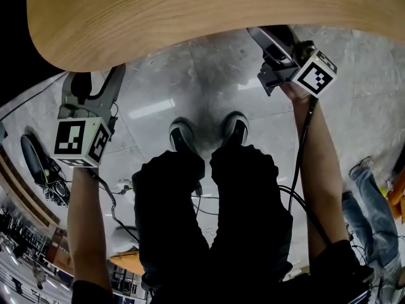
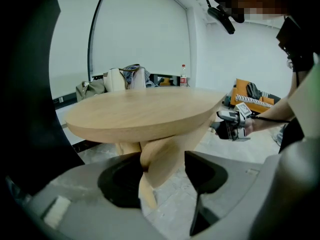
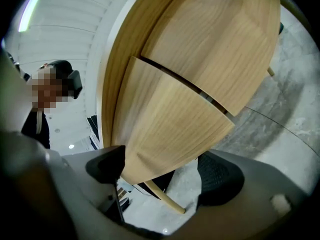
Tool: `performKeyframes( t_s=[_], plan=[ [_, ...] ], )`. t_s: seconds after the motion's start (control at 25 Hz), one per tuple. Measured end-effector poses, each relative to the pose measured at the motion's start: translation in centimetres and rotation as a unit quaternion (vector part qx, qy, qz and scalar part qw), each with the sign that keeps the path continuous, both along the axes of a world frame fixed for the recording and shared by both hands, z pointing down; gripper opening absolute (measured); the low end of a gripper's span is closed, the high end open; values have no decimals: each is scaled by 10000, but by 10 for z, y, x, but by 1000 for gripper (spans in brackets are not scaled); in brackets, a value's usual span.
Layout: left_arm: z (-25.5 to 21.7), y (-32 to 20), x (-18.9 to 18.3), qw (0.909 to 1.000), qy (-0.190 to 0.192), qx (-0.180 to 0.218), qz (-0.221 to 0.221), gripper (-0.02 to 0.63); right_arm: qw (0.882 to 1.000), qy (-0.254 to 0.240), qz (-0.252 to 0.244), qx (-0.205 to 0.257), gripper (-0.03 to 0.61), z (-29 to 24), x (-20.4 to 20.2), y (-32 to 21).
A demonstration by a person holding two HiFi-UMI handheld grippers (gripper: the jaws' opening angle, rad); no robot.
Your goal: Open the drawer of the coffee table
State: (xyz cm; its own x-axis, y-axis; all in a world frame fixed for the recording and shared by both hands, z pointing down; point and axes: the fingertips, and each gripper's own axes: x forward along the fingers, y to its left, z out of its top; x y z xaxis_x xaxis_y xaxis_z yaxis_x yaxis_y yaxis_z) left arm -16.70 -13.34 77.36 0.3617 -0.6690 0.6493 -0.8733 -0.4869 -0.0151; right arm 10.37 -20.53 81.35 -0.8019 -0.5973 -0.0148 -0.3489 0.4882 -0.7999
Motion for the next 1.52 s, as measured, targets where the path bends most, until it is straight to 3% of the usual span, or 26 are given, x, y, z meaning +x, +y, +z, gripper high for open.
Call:
performKeyframes(
  t_s=[0.6,0.96,1.32,1.52],
  plan=[
    [0,71,16,9940,83,-1089,-35,270,9937,411,93,-1040,454,0,17,81],
    [6,153,33,9865,55,-1634,-38,270,9862,672,-266,-1489,459,7,34,171],
    [0,175,32,9849,120,-1721,-133,270,9842,740,-295,-1582,456,1,31,191],
    [25,170,41,9827,27,-1848,-104,270,9793,1001,-419,-1711,437,25,40,187]
  ],
)
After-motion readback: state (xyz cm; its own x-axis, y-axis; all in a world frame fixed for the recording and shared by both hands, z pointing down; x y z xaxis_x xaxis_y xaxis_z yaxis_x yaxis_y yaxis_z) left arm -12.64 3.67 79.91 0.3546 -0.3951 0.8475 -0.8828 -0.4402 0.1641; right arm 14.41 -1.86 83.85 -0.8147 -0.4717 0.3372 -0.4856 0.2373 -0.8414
